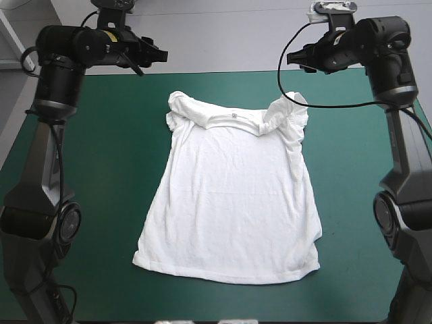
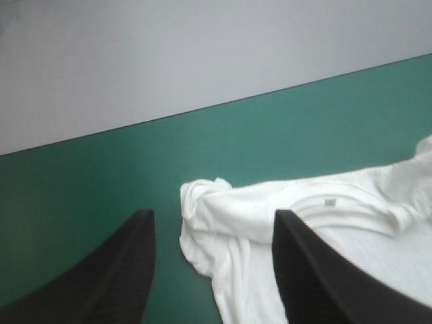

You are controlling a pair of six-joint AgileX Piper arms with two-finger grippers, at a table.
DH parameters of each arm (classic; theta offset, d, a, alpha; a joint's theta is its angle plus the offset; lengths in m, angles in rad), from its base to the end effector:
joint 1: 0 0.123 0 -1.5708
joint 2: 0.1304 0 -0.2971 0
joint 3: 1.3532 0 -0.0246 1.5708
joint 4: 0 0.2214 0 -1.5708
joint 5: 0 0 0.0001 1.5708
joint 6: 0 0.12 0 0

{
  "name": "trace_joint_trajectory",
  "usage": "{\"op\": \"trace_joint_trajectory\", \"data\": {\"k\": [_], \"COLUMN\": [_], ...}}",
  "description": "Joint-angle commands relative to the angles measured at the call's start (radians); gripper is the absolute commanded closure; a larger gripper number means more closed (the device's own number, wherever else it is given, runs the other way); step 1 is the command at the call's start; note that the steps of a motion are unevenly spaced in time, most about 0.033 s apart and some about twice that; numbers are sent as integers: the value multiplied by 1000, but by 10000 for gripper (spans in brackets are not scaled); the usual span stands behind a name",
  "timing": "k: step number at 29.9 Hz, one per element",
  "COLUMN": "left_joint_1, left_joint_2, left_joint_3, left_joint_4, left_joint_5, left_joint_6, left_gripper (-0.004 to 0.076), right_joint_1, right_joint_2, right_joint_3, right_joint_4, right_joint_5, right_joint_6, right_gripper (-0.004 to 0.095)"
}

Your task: Fold the cloth

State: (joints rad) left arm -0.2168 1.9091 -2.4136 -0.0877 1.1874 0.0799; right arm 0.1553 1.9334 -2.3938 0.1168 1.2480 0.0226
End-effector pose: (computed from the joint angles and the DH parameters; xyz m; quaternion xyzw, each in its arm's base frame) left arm 0.3917 -0.0963 0.4649 0.1350 0.8723 -0.0755 0.4639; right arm 0.4011 0.0762 0.4442 -0.0666 0.9028 0.0952 0.4141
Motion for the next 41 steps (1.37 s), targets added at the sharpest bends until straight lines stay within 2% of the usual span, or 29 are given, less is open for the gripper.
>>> {"op": "trace_joint_trajectory", "data": {"k": [1, 3, 6, 9, 12, 16, 23, 28, 32, 35, 41], "left_joint_1": [0, 0, 0, 0, 0, 0, 0, -12, -72, -144, -276], "left_joint_2": [-124, -157, -237, -347, -478, -639, -779, -783, -783, -776, -685], "left_joint_3": [-26, -24, 36, 182, 414, 748, 1157, 1365, 1505, 1577, 1626], "left_joint_4": [-22, -27, -58, -70, -66, -75, -92, -126, -75, -63, 60], "left_joint_5": [62, 101, 101, 101, 101, 85, 90, 15, -58, -134, -169], "left_joint_6": [6, 6, 0, 0, 0, -2, -54, -52, -118, -170, -325], "left_gripper": [341, 341, 341, 341, 341, 341, 341, 344, 360, 360, 360], "right_joint_1": [23, 49, 100, 141, 154, 154, 154, 154, 154, 154, 154], "right_joint_2": [-155, -221, -341, -470, -602, -739, -889, -925, -925, -925, -925], "right_joint_3": [34, 119, 315, 526, 724, 936, 1264, 1362, 1365, 1365, 1365], "right_joint_4": [-7, -22, -64, -75, -73, -81, -55, -25, -25, -19, -17], "right_joint_5": [0, 0, -2, -39, -88, -60, -41, -48, -72, -92, -88], "right_joint_6": [-1, -1, 6, 34, 78, 117, 193, 216, 239, 249, 253], "right_gripper": [471, 471, 471, 471, 471, 471, 471, 471, 471, 471, 471]}}
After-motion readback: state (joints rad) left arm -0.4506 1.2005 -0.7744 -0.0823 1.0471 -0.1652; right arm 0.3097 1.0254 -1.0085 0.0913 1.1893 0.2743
